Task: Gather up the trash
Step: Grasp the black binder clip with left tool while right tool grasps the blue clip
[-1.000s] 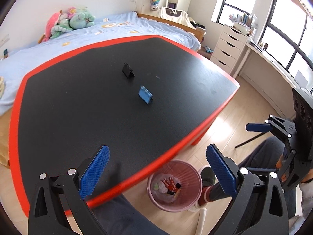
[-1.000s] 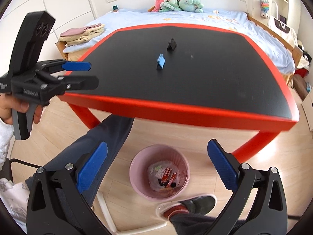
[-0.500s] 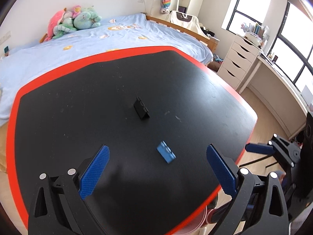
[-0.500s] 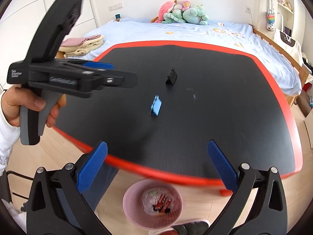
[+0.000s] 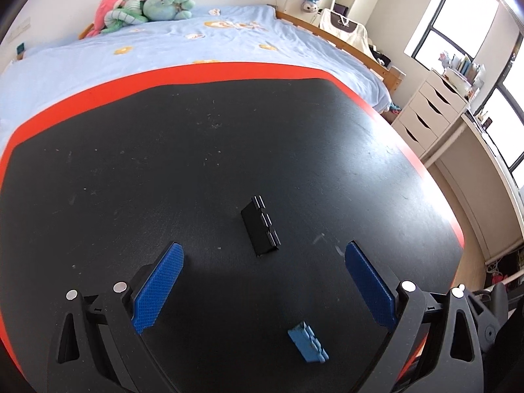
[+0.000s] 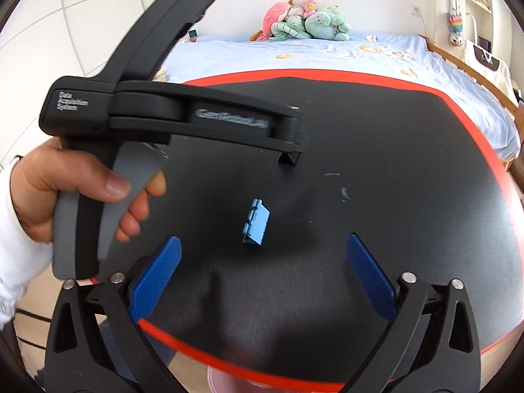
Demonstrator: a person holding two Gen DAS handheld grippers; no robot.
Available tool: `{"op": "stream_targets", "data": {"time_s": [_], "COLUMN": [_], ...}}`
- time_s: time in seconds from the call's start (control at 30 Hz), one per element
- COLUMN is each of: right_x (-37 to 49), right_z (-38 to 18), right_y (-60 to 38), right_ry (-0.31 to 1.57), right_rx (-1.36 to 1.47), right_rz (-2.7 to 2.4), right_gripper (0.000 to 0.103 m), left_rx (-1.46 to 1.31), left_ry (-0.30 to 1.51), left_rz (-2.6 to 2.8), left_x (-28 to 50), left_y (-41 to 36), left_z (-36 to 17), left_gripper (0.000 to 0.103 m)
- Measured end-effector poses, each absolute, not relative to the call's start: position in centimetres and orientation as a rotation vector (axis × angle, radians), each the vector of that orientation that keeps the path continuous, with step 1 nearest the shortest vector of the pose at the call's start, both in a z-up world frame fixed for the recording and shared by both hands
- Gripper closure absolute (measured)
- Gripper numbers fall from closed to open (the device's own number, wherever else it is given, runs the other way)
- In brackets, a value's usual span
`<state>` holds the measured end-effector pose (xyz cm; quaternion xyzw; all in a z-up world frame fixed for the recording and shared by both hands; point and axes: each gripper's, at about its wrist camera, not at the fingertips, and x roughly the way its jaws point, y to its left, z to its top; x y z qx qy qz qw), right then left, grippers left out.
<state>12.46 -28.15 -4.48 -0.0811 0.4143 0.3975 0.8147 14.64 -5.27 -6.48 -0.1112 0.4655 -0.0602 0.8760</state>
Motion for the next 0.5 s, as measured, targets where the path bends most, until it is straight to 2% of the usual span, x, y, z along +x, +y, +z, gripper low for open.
{"op": "stream_targets", "data": {"time_s": [0.03, 0.1, 0.17, 0.23, 0.33, 0.4, 0.5], "right_x": [12.6, 12.9, 13.2, 13.4, 13.5, 13.5, 13.8], "right_z": [-4.8, -5.4, -5.8, -6.0, -6.2, -6.2, -6.2], "right_y": [-27.9, -27.5, -27.2, -27.0, -26.4, -26.2, -25.9], "right_ry": [0.892, 0.901, 0.906, 0.908, 0.911, 0.913, 0.916], "right_rx": [-0.172, -0.171, -0.162, -0.155, -0.161, -0.165, -0.179], "right_rz": [0.847, 0.847, 0.849, 0.849, 0.855, 0.857, 0.858], "right_gripper": [0.024, 0.029, 0.039, 0.050, 0.063, 0.068, 0.081], "left_rx": [-0.235, -0.234, -0.230, -0.227, -0.220, -0.208, -0.196], "left_ry": [0.972, 0.978, 0.987, 0.991, 0.994, 0.989, 0.988], "left_rz": [-0.123, -0.121, -0.116, -0.114, -0.109, -0.106, -0.111], "left_x": [14.8, 15.1, 15.3, 15.5, 15.6, 15.5, 15.4], "left_y": [-5.3, -5.3, -5.3, -5.3, -5.2, -5.2, -5.0], "left_z": [-6.7, -7.1, -7.4, -7.7, -8.1, -8.1, -8.1], "left_gripper": [0.008, 0.017, 0.030, 0.035, 0.051, 0.055, 0.070]}}
